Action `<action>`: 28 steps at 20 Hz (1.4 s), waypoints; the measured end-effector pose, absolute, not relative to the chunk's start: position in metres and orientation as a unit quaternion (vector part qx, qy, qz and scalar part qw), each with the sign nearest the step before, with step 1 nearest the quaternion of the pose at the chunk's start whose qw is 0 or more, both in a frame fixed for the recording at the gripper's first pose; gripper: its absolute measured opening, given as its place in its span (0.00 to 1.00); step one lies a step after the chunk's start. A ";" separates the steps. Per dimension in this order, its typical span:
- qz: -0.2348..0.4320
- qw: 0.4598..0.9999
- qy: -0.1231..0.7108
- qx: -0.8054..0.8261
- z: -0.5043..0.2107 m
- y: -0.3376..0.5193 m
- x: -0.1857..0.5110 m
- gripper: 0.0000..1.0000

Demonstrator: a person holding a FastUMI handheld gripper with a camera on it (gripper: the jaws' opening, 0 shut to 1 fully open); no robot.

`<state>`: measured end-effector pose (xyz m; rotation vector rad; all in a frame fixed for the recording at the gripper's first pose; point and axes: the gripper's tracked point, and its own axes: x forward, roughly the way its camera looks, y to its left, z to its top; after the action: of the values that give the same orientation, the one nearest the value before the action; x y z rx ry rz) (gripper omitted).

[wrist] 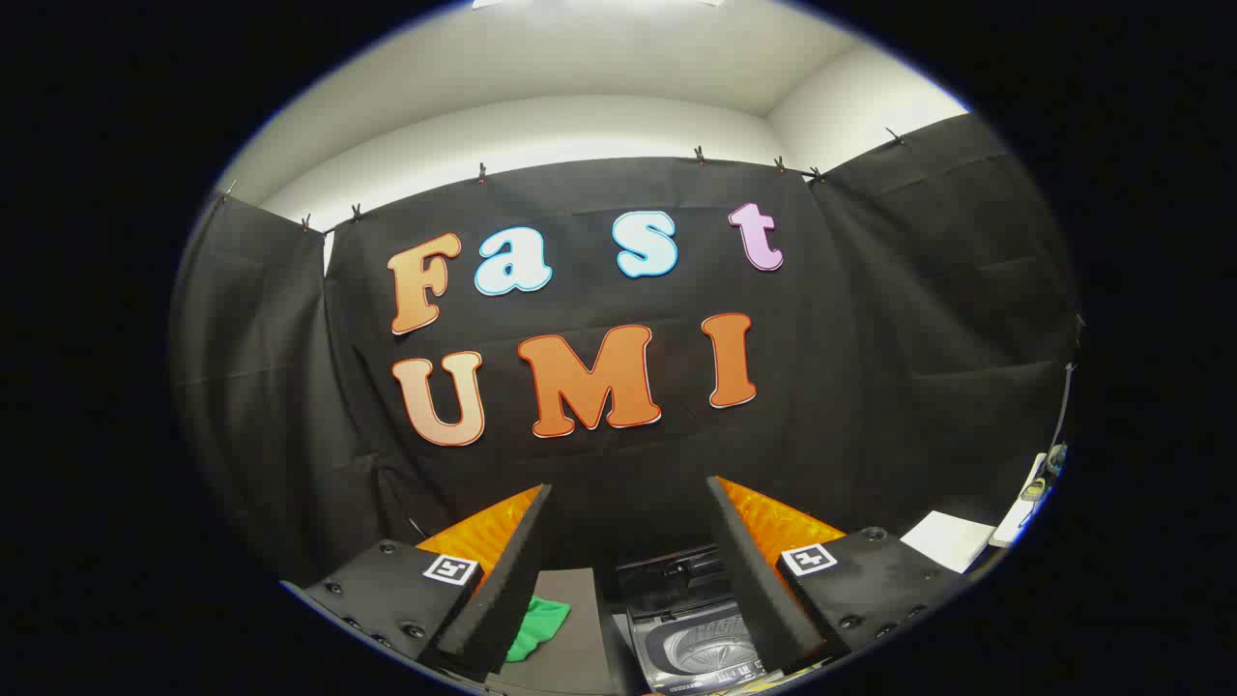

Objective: Put the clothes into the washing machine and then close the washing machine lid.

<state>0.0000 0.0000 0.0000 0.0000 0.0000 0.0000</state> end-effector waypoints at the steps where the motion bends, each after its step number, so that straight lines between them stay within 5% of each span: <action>1: 0.000 1.000 0.000 0.000 -0.001 0.000 0.000 0.98; 28: 0.042 0.999 0.023 -0.002 -0.028 0.051 0.006 0.98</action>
<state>0.0064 0.0508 -0.0281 -0.0035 0.0455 0.0843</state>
